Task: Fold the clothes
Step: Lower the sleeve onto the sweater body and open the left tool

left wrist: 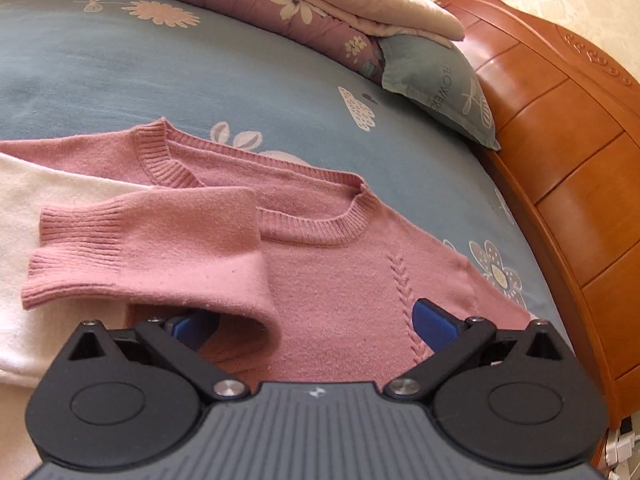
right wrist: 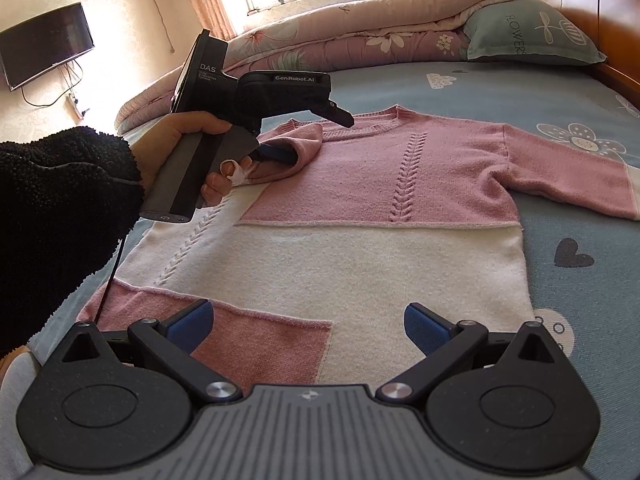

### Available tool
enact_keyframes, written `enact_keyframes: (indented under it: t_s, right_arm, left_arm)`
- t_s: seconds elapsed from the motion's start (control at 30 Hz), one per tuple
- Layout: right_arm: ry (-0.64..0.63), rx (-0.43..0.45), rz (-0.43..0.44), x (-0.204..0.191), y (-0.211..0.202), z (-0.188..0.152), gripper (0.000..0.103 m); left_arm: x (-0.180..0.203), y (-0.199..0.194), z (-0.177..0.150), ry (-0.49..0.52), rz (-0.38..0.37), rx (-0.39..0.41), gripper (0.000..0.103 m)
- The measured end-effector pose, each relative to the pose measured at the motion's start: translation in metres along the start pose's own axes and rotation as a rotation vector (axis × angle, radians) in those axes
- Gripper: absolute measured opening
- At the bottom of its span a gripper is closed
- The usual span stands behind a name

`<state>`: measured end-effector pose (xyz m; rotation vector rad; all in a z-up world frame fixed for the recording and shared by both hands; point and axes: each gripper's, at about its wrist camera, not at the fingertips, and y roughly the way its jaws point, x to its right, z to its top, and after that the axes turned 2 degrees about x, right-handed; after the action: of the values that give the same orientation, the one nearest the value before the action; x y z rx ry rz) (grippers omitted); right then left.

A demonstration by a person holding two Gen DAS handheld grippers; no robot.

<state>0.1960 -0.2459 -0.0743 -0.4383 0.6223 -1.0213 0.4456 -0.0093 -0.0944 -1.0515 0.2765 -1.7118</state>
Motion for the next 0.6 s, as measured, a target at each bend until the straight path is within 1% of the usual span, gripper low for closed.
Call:
enact_keyframes:
  t_s: [0.07,0.1,0.17,0.27,0.33,0.4,0.43,0.53,0.6]
  right_arm:
    - [-0.001,-0.003,-0.004,0.0,0.001,0.0,0.103]
    - [-0.002,-0.005,-0.007,0.0,0.001,0.0,0.103]
    - [-0.002,-0.007,-0.009,0.0,0.001,-0.001,0.103]
    - [-0.004,-0.009,-0.008,0.0,0.002,-0.001,0.103]
    - [-0.007,-0.014,-0.011,0.0,0.003,-0.001,0.103]
    - [-0.007,-0.017,-0.015,0.0,0.003,-0.001,0.103]
    - [-0.007,-0.018,-0.016,0.0,0.004,-0.002,0.103]
    - [-0.007,-0.022,-0.02,0.0,0.005,-0.002,0.103]
    - [-0.008,-0.025,-0.023,0.0,0.005,-0.002,0.103]
  left_arm:
    - [-0.008,-0.003,0.002,-0.067,0.021,0.049,0.102]
    - [-0.01,-0.003,0.003,-0.087,0.019,0.062,0.102]
    - [-0.004,-0.002,0.006,-0.068,0.028,0.085,0.102]
    - [0.016,0.001,0.007,0.028,0.027,0.105,0.102]
    - [0.029,0.005,0.005,0.075,-0.012,0.068,0.102]
    - [0.041,0.012,0.001,0.094,-0.08,-0.004,0.102]
    - [0.047,0.016,-0.002,0.115,-0.095,-0.027,0.102]
    - [0.061,0.025,-0.009,0.176,-0.091,-0.072,0.102]
    - [0.066,0.029,-0.012,0.212,-0.062,-0.075,0.102]
